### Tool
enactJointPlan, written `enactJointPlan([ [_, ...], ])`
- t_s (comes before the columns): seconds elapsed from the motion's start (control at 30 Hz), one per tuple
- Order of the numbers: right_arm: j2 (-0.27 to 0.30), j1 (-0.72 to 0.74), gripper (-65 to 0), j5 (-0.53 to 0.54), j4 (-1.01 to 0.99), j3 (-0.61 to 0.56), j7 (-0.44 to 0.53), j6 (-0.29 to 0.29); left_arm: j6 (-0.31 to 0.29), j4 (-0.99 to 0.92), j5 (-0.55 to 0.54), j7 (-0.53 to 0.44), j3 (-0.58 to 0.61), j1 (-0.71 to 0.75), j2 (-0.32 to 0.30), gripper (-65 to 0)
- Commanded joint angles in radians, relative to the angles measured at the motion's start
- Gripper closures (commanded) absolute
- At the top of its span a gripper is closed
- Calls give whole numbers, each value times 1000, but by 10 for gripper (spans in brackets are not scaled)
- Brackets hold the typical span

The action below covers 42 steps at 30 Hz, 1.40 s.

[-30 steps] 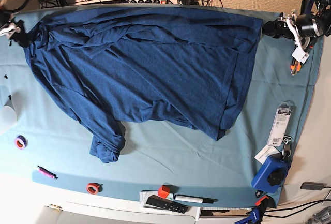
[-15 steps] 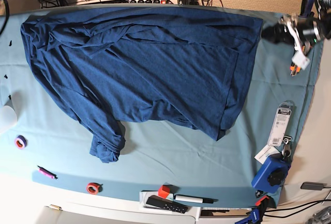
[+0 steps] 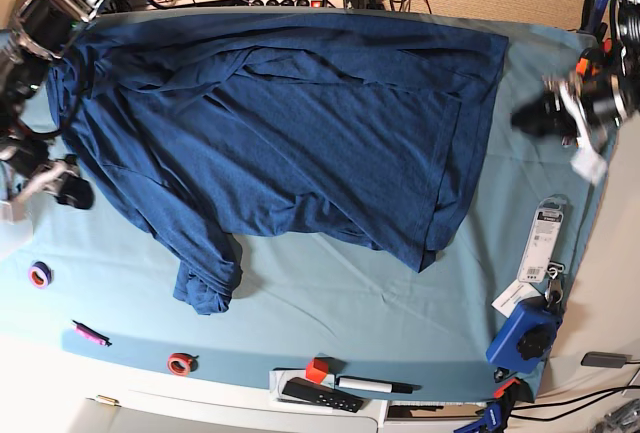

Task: Layout the t-shirt on the table in an organized manner, then fold the t-shirt properly
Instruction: 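Lay the shirt edge down and release it with both grippers, then reach both grippers to the shirt hem and grasp it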

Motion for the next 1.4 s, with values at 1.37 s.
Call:
enactJointPlan([
  [1.37, -151, 187, -322, -497, 10, -275, 381, -107, 377, -115, 861, -567, 680, -483, 289, -204],
])
